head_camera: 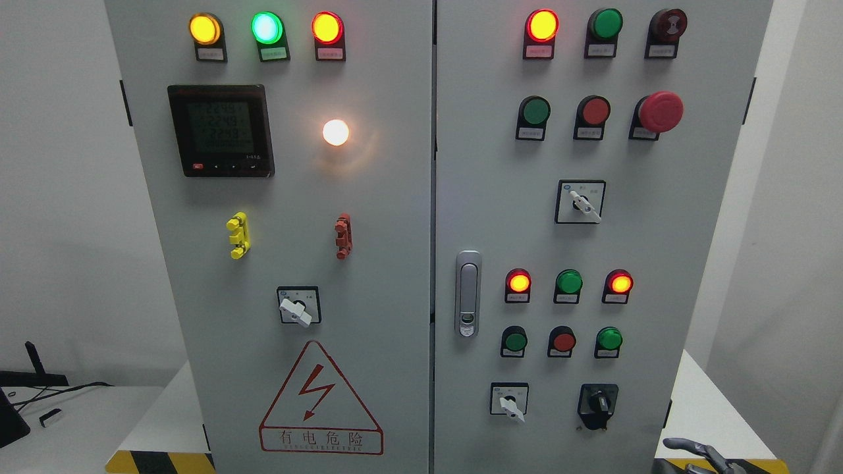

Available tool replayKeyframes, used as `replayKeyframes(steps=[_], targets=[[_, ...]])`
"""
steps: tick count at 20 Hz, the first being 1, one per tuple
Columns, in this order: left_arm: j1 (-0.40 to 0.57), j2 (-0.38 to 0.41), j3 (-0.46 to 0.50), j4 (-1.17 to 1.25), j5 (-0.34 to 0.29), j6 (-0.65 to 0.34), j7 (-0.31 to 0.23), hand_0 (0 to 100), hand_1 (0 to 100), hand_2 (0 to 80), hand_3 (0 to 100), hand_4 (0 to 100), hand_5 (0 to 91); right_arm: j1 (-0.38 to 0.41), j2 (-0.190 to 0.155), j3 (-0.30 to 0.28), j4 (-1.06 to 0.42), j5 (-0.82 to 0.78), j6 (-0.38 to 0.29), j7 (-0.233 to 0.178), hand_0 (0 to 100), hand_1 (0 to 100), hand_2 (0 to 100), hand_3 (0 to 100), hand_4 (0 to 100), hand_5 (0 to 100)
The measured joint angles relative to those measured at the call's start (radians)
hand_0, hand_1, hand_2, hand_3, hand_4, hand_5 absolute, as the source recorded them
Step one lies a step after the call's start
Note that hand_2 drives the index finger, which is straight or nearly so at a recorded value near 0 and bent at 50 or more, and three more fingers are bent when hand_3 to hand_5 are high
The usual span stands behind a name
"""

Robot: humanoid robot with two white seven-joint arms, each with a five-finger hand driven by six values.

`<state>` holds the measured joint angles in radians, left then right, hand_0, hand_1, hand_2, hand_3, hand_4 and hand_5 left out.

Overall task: Trip black knob to open circuit
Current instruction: 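Raise the right hand up toward the black rotary knob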

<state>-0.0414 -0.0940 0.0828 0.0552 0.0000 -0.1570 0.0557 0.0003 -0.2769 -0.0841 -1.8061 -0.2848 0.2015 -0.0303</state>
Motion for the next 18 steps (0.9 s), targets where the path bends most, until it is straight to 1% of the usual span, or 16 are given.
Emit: replayKeyframes(steps=[7, 15, 18], targets=[[0.000, 0.000, 0.000, 0.000, 0.000, 0.000, 0.000, 12, 39, 0.0, 0, 0, 0.0, -0.003, 0.000, 0.004, 0.012, 0.020, -0.004, -0.003, 33, 74, 36, 100, 100, 95], [0.000, 0.000, 0.000, 0.000, 0.000, 0.000, 0.000, 12, 39, 0.0, 0, 0, 0.0, -0.053, 0.003, 0.013, 0.031, 0.038, -0.004, -0.004, 33, 74, 36, 100, 100, 95], [0.000, 0.000, 0.000, 0.000, 0.000, 0.000, 0.000, 12, 39, 0.0, 0, 0, 0.0, -0.072, 0.007, 0.026, 0.040, 0.042, -0.001, -0.008, 33, 74, 36, 100, 100, 95]])
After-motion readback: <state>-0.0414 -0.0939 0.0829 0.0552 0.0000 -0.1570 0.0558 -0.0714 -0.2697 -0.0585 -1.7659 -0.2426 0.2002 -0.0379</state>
